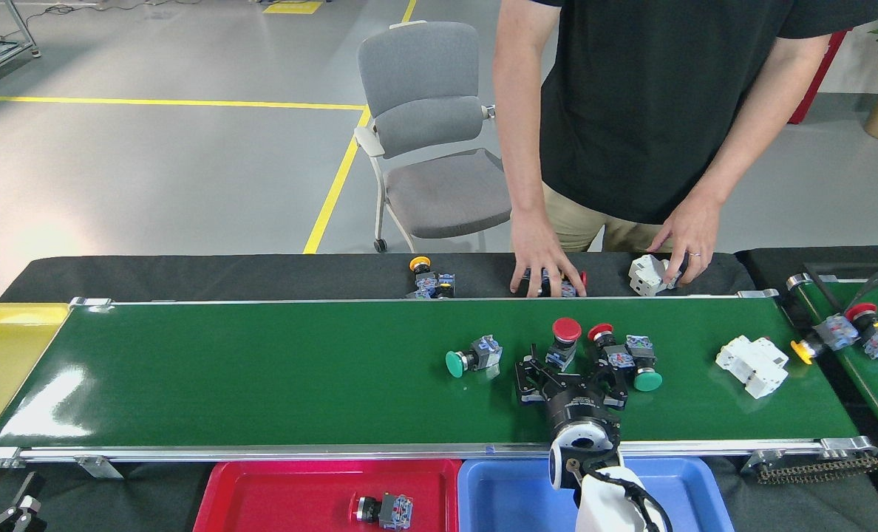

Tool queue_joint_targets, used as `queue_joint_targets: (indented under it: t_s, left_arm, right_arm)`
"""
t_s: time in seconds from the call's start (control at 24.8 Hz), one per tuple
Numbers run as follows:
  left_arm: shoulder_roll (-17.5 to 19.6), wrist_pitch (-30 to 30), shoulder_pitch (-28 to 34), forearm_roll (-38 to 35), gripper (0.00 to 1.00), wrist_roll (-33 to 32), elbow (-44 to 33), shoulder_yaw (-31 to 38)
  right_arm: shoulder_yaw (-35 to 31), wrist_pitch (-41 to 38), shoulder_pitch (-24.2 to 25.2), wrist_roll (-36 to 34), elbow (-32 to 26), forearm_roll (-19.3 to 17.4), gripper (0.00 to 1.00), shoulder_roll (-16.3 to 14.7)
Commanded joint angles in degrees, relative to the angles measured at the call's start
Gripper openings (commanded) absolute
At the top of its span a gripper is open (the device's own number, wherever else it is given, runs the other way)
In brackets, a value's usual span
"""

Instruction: Pick switch part from conveyor to tray

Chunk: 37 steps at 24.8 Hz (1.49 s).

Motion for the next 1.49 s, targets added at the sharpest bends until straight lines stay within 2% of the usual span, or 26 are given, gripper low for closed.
queue_joint_targets:
  t_s: [0.0, 0.24, 0.32, 0.44, 0.56, 0.64, 0.72, 0.76, 0.8, 0.85, 0.89, 0.93, 1.17, 1.29, 1.37, 1.45]
  left_arm:
    - [0.7, -0.1, -0.4, 0.1, 1.00, 0.2, -0.4, 0.2]
    - [0.6, -0.1, -0.4, 0.2, 1.00, 0.2, -0.4, 0.3]
    - [0.6, -0.1, -0.3, 0.2, 1.00, 0.2, -0.4, 0.3]
    - [0.6, -0.2, -0.3, 0.2, 1.00, 0.2, -0.5, 0.3]
    - [0.8, -0.4, -0.3, 0.3, 1.00, 0.2, -0.9, 0.2]
    - [0.6, -0.4, -0.3, 0.2, 1.00, 0.2, -1.0, 0.0]
    - [0.5, -0.5, -0.5, 0.2, 1.00, 0.2, -1.9, -1.5]
    - [0.5, -0.6, -0.7, 0.1, 1.00, 0.2, -2.7, -2.6]
    - [0.8, -0.7, -1.5, 0.1, 1.00, 0.2, -3.8, -4.7]
    - [1.0, -0.7, -2.3, 0.0, 1.00, 0.2, -5.2, -7.3]
    - [1.1, -0.6, -3.1, 0.0, 1.00, 0.2, -6.5, -9.9]
    - [1.0, -0.6, -4.0, 0.0, 1.00, 0.2, -7.9, -12.5]
    - [0.2, 0.0, -11.2, -0.6, 1.00, -2.2, -10.8, -26.9]
    - [-0.9, 0.2, -14.6, -1.1, 1.00, -2.9, -10.3, -31.3]
    - [-2.4, 0.4, -16.2, -4.1, 1.00, -2.9, -10.3, -34.3]
    - [-5.5, 2.4, -18.0, -9.7, 1.00, -3.0, -9.9, -36.8]
  right_arm:
    - [0.4, -1.3, -1.2, 0.7, -0.3, -1.0, 0.16, 0.4]
    - [0.4, -6.0, -0.7, 0.7, -4.1, -2.4, 0.14, -0.1]
    - [0.4, -8.7, 1.1, 1.2, -8.6, -2.5, 0.14, 0.0]
    - [1.1, -15.5, 6.9, 2.0, -19.2, -2.5, 0.15, -0.2]
    - [6.2, -25.3, 15.2, 3.4, -29.3, -2.5, 0.16, -0.4]
    - [9.0, -30.5, 19.2, 3.5, -32.7, -2.5, 0.16, -1.0]
    - [13.0, -35.4, 21.5, 3.6, -33.1, -2.3, 0.19, -1.4]
    - [15.0, -36.8, 22.1, 3.8, -33.0, -2.3, 0.22, -1.6]
    - [17.5, -37.0, 22.7, 3.9, -32.7, -2.2, 0.32, -2.0]
    - [19.2, -36.6, 23.3, 4.0, -32.2, -2.1, 0.52, -2.1]
    - [19.8, -36.4, 23.8, 4.2, -32.1, -2.2, 0.88, -2.1]
    - [20.0, -36.3, 24.2, 4.3, -32.1, -2.1, 0.99, -2.1]
    - [19.6, -36.2, 24.1, 4.3, -32.6, -2.2, 1.00, -2.1]
    - [17.0, -36.2, 24.2, 4.3, -33.3, -2.3, 1.00, -3.0]
    - [16.0, -36.2, 24.1, 4.3, -33.4, -2.3, 1.00, -3.4]
    - [16.0, -36.2, 24.3, 4.3, -33.3, -2.3, 1.00, -3.4]
